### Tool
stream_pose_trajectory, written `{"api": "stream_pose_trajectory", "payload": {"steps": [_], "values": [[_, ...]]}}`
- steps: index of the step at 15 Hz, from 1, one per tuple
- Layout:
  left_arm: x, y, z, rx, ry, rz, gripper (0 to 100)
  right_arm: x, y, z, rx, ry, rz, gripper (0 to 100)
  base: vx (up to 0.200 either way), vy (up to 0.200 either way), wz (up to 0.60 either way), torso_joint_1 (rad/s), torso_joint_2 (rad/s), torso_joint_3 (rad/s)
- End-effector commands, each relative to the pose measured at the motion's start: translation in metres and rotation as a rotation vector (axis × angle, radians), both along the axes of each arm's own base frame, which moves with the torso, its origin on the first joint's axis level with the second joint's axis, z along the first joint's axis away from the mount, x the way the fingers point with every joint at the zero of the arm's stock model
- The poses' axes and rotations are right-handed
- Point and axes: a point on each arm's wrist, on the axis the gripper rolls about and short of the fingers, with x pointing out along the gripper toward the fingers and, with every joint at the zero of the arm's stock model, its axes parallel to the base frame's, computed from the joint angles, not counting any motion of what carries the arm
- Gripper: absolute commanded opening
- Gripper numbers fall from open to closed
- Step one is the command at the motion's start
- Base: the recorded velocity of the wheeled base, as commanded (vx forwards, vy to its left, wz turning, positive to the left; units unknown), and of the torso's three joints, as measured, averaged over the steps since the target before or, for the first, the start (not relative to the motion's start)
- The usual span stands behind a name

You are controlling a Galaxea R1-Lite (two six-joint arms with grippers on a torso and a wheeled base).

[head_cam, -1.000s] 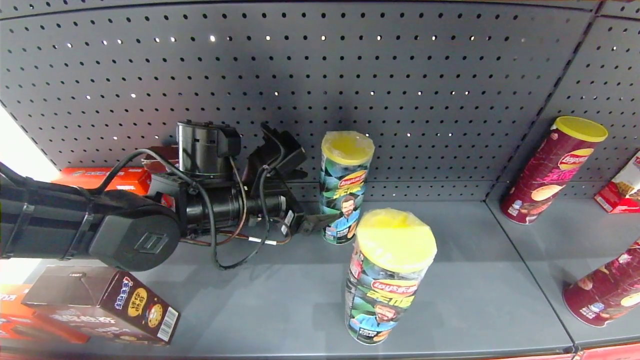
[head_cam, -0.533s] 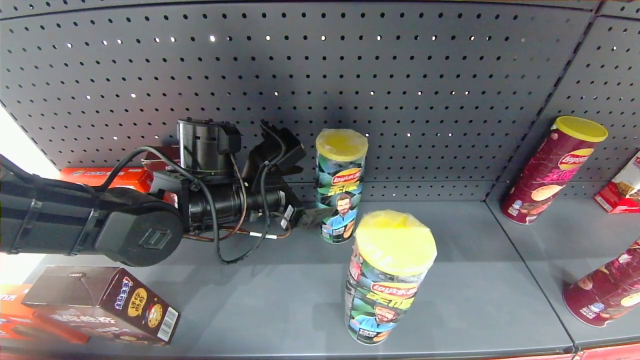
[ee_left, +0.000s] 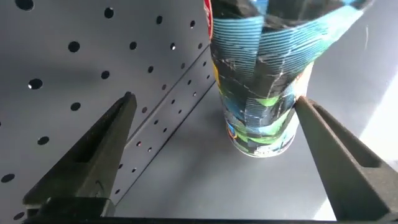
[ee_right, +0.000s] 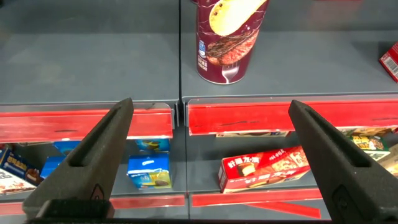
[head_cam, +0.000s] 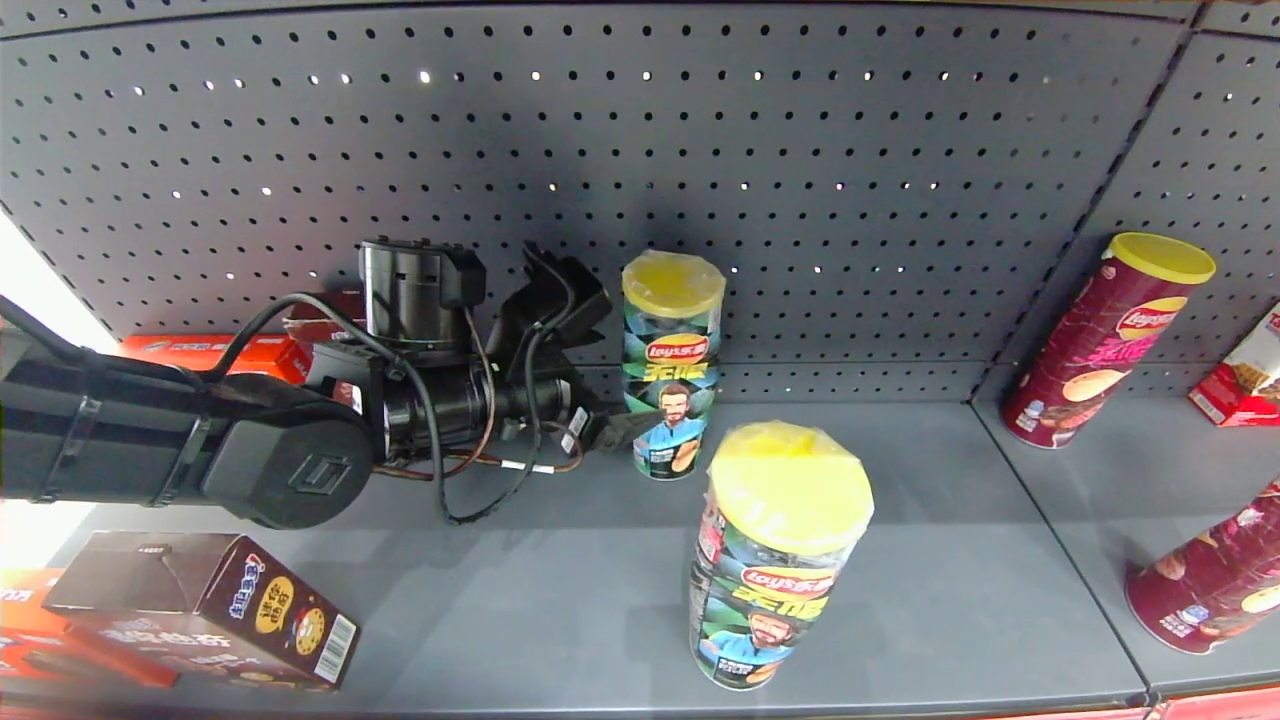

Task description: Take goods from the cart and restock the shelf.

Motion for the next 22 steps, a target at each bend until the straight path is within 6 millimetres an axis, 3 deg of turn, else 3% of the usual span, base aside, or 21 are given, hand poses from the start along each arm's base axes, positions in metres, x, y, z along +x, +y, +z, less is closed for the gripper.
{"api": "stream_pose_trajectory", "payload": {"steps": [1, 6, 15, 22], "values": [[-0.002, 0.001, -0.002, 0.004, 0.008, 0.001, 100, 0.000, 0.000, 0.000, -0.001, 0.002, 0.000, 100, 0.000, 0.000, 0.00, 0.000, 0.00, 0.000], [-0.021, 0.011, 0.013, 0.010, -0.030, 0.085, 100, 0.000, 0.000, 0.000, -0.001, 0.002, 0.000, 100, 0.000, 0.000, 0.00, 0.000, 0.00, 0.000], [-0.021, 0.013, 0.007, 0.162, -0.098, 0.267, 100, 0.000, 0.000, 0.000, -0.001, 0.002, 0.000, 100, 0.000, 0.000, 0.00, 0.000, 0.00, 0.000], [-0.013, -0.011, -0.006, 0.161, -0.106, 0.251, 100, 0.000, 0.000, 0.000, -0.001, 0.002, 0.000, 100, 0.000, 0.000, 0.00, 0.000, 0.00, 0.000]]}}
